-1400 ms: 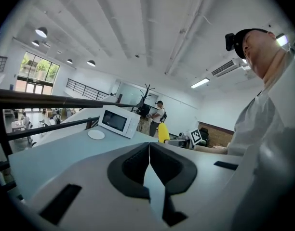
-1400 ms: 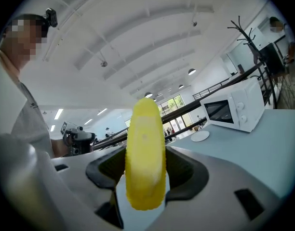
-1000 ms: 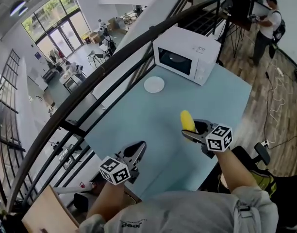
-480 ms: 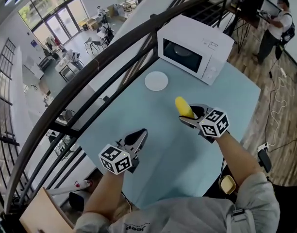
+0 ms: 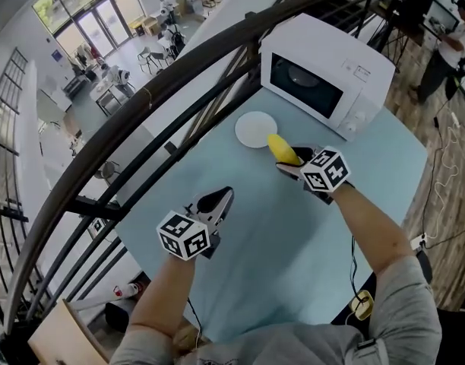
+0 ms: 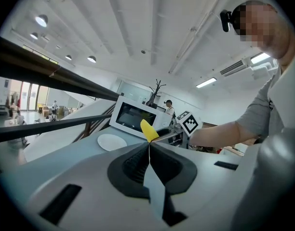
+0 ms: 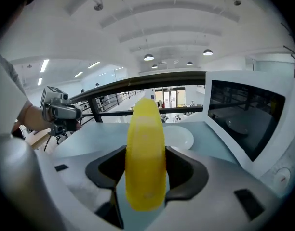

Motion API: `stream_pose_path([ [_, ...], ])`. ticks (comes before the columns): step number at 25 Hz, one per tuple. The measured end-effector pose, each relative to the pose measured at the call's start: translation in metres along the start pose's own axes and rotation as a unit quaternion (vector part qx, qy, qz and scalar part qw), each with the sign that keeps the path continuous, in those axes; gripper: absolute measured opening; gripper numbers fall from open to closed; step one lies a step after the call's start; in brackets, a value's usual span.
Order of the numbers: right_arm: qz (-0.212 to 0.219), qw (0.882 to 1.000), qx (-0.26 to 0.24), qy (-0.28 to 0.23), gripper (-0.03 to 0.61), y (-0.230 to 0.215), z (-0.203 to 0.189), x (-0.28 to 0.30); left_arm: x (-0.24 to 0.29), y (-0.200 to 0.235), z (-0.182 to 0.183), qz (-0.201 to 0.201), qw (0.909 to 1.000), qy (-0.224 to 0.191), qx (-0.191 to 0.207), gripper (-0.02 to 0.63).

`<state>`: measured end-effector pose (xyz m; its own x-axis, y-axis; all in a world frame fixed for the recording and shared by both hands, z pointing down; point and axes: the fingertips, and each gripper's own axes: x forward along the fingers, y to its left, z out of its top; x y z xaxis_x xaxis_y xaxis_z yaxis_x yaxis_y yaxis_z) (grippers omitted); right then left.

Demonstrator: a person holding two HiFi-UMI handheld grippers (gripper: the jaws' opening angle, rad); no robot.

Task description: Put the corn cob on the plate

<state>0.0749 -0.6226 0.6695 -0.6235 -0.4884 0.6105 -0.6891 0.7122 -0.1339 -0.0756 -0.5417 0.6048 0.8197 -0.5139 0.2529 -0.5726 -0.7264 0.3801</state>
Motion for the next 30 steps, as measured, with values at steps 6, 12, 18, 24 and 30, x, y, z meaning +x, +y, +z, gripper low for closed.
stream_pose_path([
  [6, -0.006, 0.999, -0.026, 0.023, 0.256, -0.035, 0.018, 0.047, 0.029, 0.043, -0.004, 0.015, 0.9999, 0.001, 0.004, 0.021],
  [12, -0.008, 0.998, -0.042, 0.052, 0.256, -0.06, 0.033, 0.091, 0.058, 0.075, -0.007, 0.021, 0.9997, 0.002, 0.009, 0.021],
  [18, -0.016, 0.995, -0.043, 0.087, 0.256, -0.083, 0.04, 0.127, 0.073, 0.09, -0.01, 0.019, 0.9998, 0.001, 0.006, 0.021],
  [24, -0.035, 0.993, -0.031, 0.108, 0.256, -0.109, 0.036, 0.147, 0.087, 0.102, -0.02, 0.02, 0.9998, 0.004, 0.005, 0.021],
  [30, -0.044, 0.991, -0.039, 0.121, 0.256, -0.111, 0.036, 0.159, 0.085, 0.109, -0.024, 0.023, 0.9997, 0.002, 0.003, 0.021],
])
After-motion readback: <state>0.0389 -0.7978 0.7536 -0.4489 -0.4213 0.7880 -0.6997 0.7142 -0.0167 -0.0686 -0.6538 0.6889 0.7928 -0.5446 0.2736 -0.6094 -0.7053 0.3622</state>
